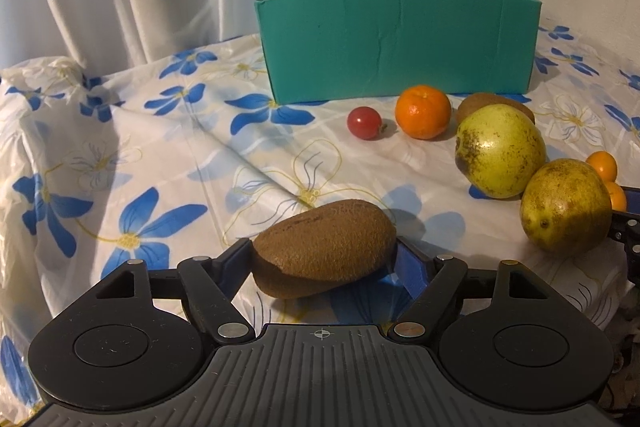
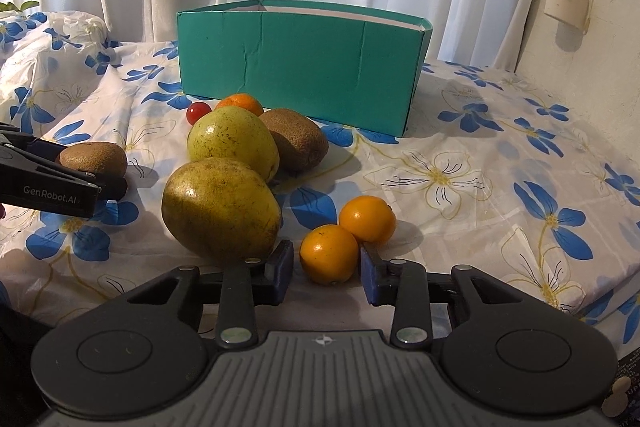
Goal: Organize fruits
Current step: 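Grasp a brown kiwi with the left tool while the right tool grasps a small orange tomato, then carry the kiwi and orange tomato over the box and release both inside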
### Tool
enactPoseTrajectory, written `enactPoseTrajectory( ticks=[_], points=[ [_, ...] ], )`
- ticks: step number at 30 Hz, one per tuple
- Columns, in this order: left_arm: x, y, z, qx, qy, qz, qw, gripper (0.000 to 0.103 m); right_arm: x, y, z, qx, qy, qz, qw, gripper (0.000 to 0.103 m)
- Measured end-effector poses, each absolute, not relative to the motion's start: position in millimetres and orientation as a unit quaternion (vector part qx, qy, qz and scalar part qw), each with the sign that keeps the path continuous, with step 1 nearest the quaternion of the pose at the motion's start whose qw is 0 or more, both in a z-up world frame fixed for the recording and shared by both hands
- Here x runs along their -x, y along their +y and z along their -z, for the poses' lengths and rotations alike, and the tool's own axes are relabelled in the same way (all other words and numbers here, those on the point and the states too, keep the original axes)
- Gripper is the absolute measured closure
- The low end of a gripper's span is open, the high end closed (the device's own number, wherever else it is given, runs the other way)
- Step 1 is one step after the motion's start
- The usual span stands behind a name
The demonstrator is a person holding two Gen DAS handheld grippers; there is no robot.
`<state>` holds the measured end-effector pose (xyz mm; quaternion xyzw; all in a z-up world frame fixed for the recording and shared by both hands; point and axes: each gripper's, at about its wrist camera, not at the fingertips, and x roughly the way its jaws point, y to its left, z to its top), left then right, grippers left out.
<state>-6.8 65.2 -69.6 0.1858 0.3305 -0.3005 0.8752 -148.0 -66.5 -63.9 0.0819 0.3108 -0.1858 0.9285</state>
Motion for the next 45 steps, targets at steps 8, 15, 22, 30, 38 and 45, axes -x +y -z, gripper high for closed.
enactPoseTrajectory(
  ticks=[8,15,22,30,38,45],
  points=[
    [6.9,65.0,66.8,-0.181,0.331,0.3,0.877,0.024,150.1,-70.5,60.9,-0.084,0.304,0.188,0.93,0.073],
    [10.2,63.3,50.0,-0.17,0.321,0.301,0.882,0.024,157.0,-73.0,53.6,-0.08,0.296,0.196,0.932,0.073],
    [20.4,52.3,24.8,-0.163,0.307,0.324,0.88,0.024,160.3,-77.1,41.5,-0.084,0.277,0.204,0.935,0.073],
    [25.8,38.6,-7.2,-0.164,0.288,0.338,0.881,0.024,157.3,-88.9,21.6,-0.101,0.255,0.214,0.938,0.073],
    [13.4,23.4,-32.6,-0.159,0.267,0.332,0.89,0.024,142.0,-103.6,-11.6,-0.108,0.211,0.228,0.944,0.073],
    [-8.9,10.3,-47.0,-0.163,0.264,0.322,0.895,0.024,119.7,-113.7,-37.1,-0.1,0.188,0.238,0.948,0.073]
  ],
)
